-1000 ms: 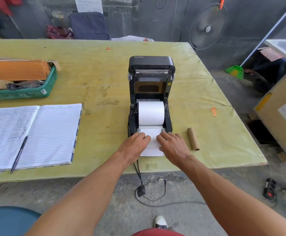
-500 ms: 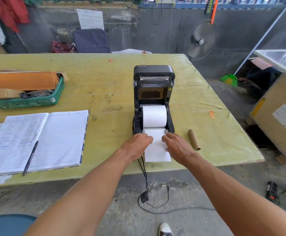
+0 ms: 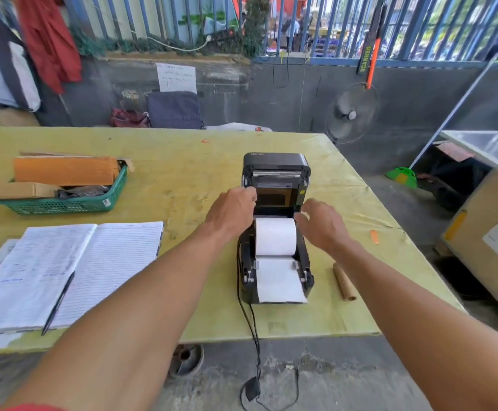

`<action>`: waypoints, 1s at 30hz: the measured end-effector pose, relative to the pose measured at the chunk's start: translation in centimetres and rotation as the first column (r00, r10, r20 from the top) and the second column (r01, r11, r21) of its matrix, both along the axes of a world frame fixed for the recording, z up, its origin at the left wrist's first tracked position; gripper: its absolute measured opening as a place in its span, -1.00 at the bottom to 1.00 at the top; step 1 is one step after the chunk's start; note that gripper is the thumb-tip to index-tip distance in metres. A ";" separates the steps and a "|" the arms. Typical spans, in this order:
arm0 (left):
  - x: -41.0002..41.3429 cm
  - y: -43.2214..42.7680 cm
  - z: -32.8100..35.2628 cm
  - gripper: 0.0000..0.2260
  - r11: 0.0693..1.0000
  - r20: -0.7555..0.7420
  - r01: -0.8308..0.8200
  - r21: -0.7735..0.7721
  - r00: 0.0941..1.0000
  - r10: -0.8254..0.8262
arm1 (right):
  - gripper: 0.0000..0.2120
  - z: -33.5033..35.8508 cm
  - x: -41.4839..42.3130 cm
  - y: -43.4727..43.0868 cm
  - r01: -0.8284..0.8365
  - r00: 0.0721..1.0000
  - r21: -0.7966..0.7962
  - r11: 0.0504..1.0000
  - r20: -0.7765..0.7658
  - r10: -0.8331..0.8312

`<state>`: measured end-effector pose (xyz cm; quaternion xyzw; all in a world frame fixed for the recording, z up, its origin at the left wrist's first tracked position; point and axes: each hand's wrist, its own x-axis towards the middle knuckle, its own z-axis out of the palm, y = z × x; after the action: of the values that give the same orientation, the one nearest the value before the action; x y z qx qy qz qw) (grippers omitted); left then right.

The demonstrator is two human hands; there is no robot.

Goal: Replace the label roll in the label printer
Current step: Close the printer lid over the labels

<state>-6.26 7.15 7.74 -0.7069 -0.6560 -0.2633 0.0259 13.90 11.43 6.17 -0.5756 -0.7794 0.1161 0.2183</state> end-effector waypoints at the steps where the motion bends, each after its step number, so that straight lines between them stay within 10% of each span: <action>1: 0.1 1.0 0.6 -0.84 0.999 0.049 -0.044 0.030 0.998 0.042 | -0.75 0.9 -0.1 1.2 0.030 0.999 -0.006 1.000 -0.041 -0.031; 12: 1.2 12.3 3.1 -0.61 0.865 0.437 -0.413 -0.286 0.747 0.501 | -0.55 5.3 -1.0 13.2 0.109 0.948 -0.263 0.958 -0.261 -0.180; 30: 1.5 11.5 1.8 -0.69 0.819 0.571 -0.411 -0.400 0.587 0.574 | -0.46 3.4 -1.8 11.9 0.041 0.885 -0.479 0.877 -0.390 -0.254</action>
<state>-4.71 18.68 9.57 -0.3503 -0.8158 -0.4046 -0.2192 12.08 23.37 9.57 -0.6282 -0.6124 0.4061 0.2557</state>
